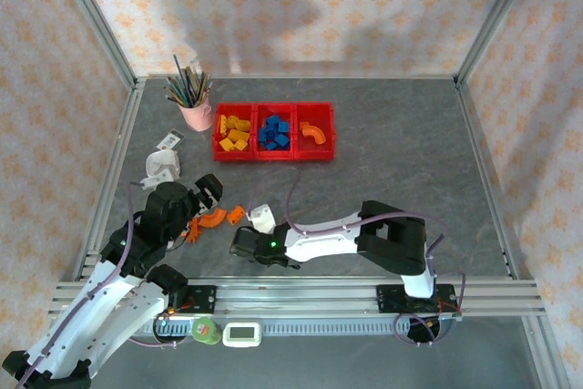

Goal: Sort the legos into containers by color
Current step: Pick up the lego from the bottom-center of the table.

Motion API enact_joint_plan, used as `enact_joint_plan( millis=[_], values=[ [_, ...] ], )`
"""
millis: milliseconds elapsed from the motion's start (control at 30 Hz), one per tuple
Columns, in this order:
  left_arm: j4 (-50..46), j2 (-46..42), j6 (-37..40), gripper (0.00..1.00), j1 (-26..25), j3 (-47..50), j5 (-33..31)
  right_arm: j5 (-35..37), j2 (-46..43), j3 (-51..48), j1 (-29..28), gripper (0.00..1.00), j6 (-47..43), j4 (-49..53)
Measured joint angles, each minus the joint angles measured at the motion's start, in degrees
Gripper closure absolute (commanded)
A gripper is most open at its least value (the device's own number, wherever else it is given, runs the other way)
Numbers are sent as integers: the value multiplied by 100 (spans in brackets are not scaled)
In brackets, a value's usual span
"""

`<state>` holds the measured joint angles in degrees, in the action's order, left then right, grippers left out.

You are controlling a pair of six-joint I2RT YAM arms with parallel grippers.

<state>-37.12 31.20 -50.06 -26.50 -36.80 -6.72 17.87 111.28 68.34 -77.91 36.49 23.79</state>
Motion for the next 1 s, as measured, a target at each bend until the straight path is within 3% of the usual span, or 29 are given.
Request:
enact_joint_plan(
  millis=[333,800,1000],
  values=[
    [0,0,-2,1,0,0,2,-151,-713,-811,9,37,350,166],
    [52,90,2,1,2,13,168,-645,-741,-896,302,75,-46,-212],
    [221,350,44,1,4,24,345,-754,-922,-1060,538,78,-188,-374]
  ],
)
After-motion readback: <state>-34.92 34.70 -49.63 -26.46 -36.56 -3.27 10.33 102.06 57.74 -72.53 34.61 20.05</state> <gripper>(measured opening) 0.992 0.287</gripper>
